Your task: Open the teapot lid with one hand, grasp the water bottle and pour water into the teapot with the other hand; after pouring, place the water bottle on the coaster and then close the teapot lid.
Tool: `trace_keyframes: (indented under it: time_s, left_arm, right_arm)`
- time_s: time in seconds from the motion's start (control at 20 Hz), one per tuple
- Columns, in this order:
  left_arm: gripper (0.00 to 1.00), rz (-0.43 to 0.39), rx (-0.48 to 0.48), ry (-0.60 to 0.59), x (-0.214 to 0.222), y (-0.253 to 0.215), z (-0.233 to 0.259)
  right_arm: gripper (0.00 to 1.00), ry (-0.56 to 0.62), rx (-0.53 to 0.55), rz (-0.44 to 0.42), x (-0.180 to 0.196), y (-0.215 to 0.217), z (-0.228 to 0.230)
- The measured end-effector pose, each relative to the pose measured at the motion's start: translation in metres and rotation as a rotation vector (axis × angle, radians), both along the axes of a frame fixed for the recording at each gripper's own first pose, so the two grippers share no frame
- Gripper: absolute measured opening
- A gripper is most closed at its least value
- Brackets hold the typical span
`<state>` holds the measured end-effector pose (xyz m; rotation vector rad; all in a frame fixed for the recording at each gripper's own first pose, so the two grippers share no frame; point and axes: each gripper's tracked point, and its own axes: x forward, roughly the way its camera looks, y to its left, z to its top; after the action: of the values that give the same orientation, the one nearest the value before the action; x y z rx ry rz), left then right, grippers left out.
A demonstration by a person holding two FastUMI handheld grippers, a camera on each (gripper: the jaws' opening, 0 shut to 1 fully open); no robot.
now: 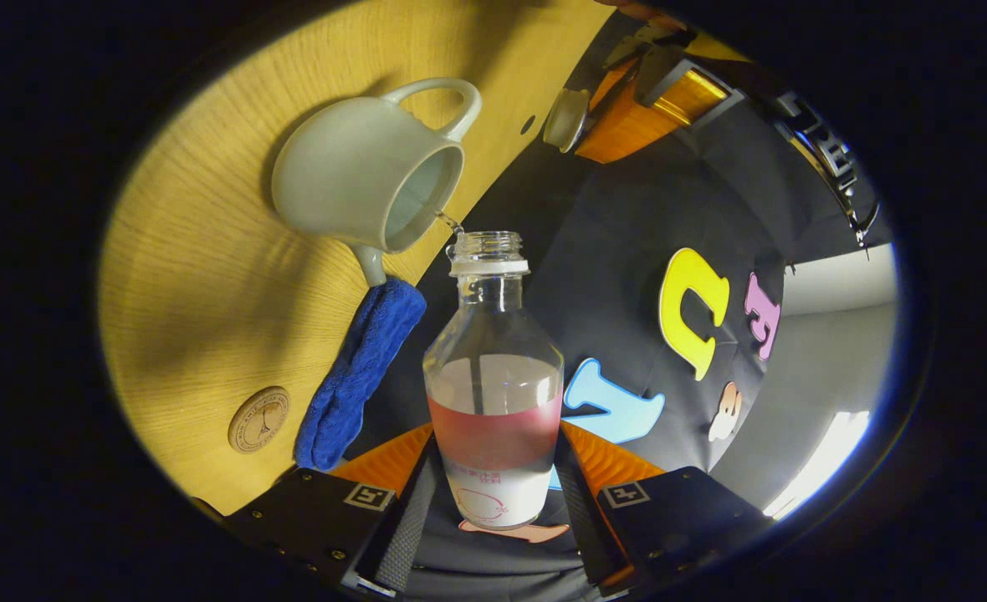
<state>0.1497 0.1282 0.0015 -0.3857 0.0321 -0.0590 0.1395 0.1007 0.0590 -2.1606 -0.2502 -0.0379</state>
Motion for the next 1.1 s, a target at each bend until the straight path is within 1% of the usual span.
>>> trace_keyframes:
  time_s: [0.05,0.35,0.65,1.1]
  left_arm:
    - [0.12,0.001,-0.002,0.001,-0.002,0.001,-0.002]
    - [0.12,-0.001,-0.019,0.002,-0.001,0.002,-0.003]
    - [0.12,0.001,-0.023,0.004,-0.001,0.003,-0.004]
    - [0.12,0.009,-0.025,0.008,0.001,0.006,-0.006]
  right_arm:
    - [0.75,-0.003,-0.022,0.007,0.0,0.002,0.002]
    - [0.75,-0.016,-0.109,0.033,-0.002,0.009,0.01]
    - [0.75,-0.024,-0.175,0.047,-0.002,0.015,0.015]
    - [0.75,-0.031,-0.188,0.064,-0.002,0.015,0.018]
